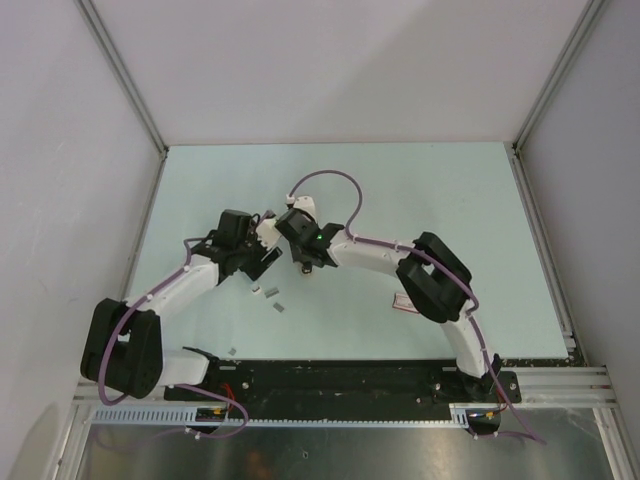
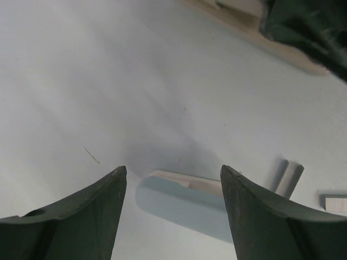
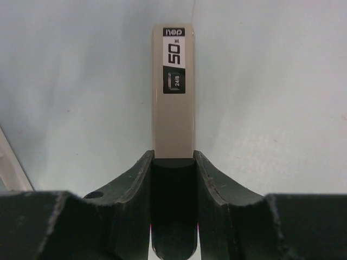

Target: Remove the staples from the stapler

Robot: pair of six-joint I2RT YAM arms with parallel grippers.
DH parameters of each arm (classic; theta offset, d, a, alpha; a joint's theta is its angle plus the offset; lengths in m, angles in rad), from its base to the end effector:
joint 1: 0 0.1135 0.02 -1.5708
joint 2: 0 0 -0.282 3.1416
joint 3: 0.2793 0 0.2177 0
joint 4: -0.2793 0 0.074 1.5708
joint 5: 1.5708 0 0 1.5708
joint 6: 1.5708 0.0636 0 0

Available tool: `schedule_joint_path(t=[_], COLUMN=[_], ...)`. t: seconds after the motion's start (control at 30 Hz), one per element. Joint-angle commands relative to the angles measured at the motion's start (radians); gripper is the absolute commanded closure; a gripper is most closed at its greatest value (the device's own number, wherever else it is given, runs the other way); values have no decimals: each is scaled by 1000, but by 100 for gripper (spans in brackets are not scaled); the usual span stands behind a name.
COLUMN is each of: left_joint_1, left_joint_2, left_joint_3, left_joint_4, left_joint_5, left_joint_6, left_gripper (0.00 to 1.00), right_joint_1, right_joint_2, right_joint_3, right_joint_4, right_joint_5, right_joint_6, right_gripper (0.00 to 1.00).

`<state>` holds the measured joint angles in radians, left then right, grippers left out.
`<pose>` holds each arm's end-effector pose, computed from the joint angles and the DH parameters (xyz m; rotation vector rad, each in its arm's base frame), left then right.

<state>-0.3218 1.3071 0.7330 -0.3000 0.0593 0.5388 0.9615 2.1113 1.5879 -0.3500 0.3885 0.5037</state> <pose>0.2294 -0.0804 0.2171 1.0429 2.2091 0.0240 0.2840 0.3648 0.2008 -0.3719 2.3419 0.2292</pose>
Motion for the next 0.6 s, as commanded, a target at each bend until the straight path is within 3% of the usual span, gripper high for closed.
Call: schedule_joint_path(t=[0.0, 0.13, 0.23, 0.57], left_joint_1=[13, 16, 16, 15], left_joint_2=[-8, 1, 25, 73], left_joint_3=[-9, -19, -18, -59], left_joint_4=[45, 52, 59, 64], left_joint_5=[-48, -56, -57, -55], left_joint_6=[-9, -8, -13, 76], left_gripper=[25, 26, 26, 29], right_joint_1=[-1, -17, -43, -116], right_joint_2=[40, -6, -105, -469], right_joint_3=[114, 84, -10, -298], right_joint_4=[-42, -23, 29, -42], right_joint_5=[-21, -55, -99, -108], right_joint_6=[-2, 28, 50, 108], right_gripper=[62, 40, 31, 29])
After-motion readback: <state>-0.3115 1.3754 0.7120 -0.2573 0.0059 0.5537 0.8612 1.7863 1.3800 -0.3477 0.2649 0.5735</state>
